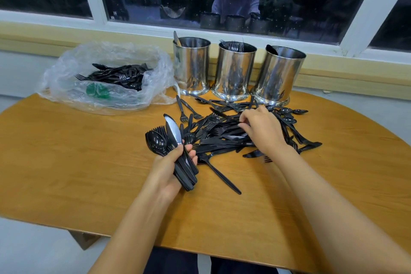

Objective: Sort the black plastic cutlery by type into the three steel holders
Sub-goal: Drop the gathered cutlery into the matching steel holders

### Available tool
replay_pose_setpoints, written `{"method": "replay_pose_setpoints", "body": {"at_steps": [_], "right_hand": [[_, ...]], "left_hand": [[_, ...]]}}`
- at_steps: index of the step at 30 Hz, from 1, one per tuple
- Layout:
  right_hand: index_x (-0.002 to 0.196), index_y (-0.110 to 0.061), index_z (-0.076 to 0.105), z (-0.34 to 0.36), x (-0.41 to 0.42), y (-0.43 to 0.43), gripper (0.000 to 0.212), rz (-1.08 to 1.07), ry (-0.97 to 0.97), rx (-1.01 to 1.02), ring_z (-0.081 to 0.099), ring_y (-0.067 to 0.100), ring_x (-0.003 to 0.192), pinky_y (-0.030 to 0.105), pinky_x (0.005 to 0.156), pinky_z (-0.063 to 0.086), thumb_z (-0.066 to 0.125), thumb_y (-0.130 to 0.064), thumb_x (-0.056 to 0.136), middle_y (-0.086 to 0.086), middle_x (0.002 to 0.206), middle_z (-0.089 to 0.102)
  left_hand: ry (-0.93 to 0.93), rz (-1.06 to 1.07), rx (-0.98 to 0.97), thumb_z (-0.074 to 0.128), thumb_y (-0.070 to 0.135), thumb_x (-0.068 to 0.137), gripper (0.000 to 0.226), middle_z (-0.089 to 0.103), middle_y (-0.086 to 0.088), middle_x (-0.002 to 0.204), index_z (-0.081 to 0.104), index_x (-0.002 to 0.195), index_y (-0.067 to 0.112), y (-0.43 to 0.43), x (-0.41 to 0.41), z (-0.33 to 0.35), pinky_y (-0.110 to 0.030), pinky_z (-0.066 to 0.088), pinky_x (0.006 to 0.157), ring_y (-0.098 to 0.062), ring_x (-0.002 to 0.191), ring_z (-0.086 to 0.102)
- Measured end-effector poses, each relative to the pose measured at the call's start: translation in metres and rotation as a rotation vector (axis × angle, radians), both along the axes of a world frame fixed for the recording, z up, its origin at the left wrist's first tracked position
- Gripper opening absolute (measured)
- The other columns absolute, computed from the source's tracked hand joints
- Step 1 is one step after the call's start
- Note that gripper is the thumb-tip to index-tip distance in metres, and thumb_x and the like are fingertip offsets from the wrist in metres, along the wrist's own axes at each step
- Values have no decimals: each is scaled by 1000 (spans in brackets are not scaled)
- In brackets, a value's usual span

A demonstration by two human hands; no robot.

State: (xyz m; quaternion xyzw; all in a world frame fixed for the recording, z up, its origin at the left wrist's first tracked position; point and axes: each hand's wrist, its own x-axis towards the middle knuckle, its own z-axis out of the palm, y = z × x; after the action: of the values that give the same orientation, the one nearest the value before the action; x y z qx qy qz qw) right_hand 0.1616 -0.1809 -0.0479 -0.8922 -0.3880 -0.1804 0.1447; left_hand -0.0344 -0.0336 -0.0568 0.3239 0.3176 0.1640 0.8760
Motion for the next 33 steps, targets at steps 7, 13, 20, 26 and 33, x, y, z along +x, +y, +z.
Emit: {"method": "replay_pose_setpoints", "body": {"at_steps": [7, 13, 20, 26, 33], "right_hand": [[92, -18, 56, 6, -50, 2, 10, -42, 557, 568, 59, 13, 59, 33, 56, 50, 53, -26, 98, -1, 76, 65], [88, -20, 68, -6, -92, 11, 7, 94, 856, 523, 64, 15, 70, 20, 60, 50, 69, -13, 87, -1, 74, 67], [81, -16, 72, -8, -100, 11, 4, 182, 839, 538, 55, 2, 60, 12, 53, 41, 74, -19, 83, -2, 70, 69], [91, -22, 73, -6, -45, -23, 9, -48, 478, 374, 59, 8, 77, 18, 72, 50, 69, -15, 87, -9, 84, 67], [126, -17, 64, -18, -22, -21, 33, -91, 271, -75, 43, 20, 116, 34, 87, 43, 61, -21, 94, 1, 121, 61]], "left_hand": [[-47, -24, -37, 49, 4, 100, 20, 73, -17, 104, 56, 117, -3, -13, 9, 1, -39, 57, 75, -27, 91, 73], [-53, -68, -17, 45, 7, 102, 18, 71, -21, 110, 57, 113, -2, -18, 14, 3, -40, 56, 79, -28, 99, 71], [-31, -29, 40, 48, 10, 102, 20, 75, -11, 92, 63, 108, -1, -14, 12, 5, -33, 55, 73, -16, 76, 73], [-40, 0, -12, 48, 11, 101, 15, 66, -3, 79, 63, 103, 7, 2, 6, 2, -28, 49, 63, -10, 58, 56], [-40, -17, -40, 53, 9, 98, 19, 63, -2, 79, 65, 114, 5, 1, 6, 3, -28, 50, 68, -11, 72, 56]]}}
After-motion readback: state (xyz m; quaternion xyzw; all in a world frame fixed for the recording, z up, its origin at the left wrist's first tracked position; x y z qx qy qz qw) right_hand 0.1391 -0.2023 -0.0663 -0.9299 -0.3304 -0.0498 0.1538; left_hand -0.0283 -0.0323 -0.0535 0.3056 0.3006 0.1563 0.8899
